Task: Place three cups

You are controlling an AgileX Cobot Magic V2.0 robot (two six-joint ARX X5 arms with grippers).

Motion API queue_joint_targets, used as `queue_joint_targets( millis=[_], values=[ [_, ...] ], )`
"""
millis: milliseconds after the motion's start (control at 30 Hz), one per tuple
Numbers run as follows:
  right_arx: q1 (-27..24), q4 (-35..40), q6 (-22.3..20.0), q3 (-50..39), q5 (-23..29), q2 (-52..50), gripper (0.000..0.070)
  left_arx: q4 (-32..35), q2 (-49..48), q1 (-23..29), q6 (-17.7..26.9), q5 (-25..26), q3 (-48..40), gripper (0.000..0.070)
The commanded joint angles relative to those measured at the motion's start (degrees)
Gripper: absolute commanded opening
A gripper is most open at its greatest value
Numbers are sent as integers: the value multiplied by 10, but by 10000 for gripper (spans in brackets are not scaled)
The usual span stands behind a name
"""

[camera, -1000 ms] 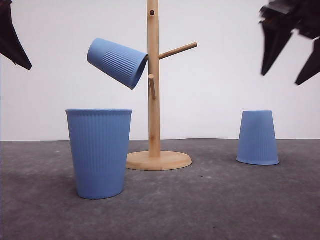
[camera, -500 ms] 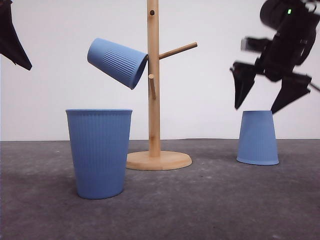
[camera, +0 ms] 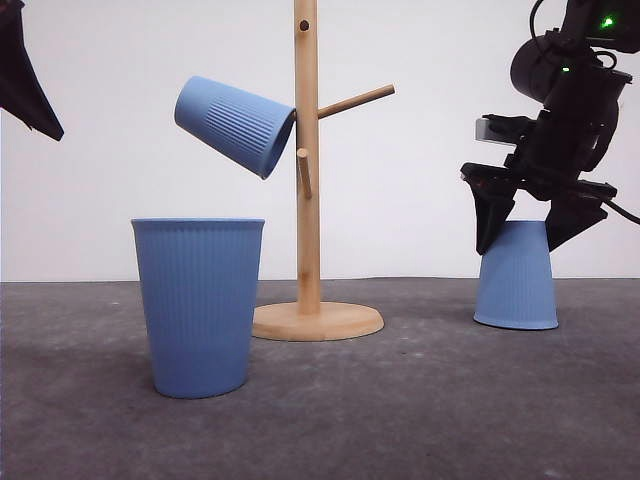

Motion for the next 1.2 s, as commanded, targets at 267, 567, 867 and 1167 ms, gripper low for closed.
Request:
queue_joint_targets(
  millis=[267, 567, 867, 1167],
  values=[
    [0, -34, -8, 12, -30, -32, 331, 3, 3, -1, -13, -2, 6, 505],
    [-23, -34, 73, 12, -185, -159, 331, 3, 3, -1, -13, -2, 6, 505],
    [-69, 105, 255, 12, -397, -199, 331, 3, 3, -1, -13, -2, 6, 505],
    [-59, 158, 283, 11, -431, -192, 331, 3, 3, -1, -13, -2, 6, 505]
  ],
)
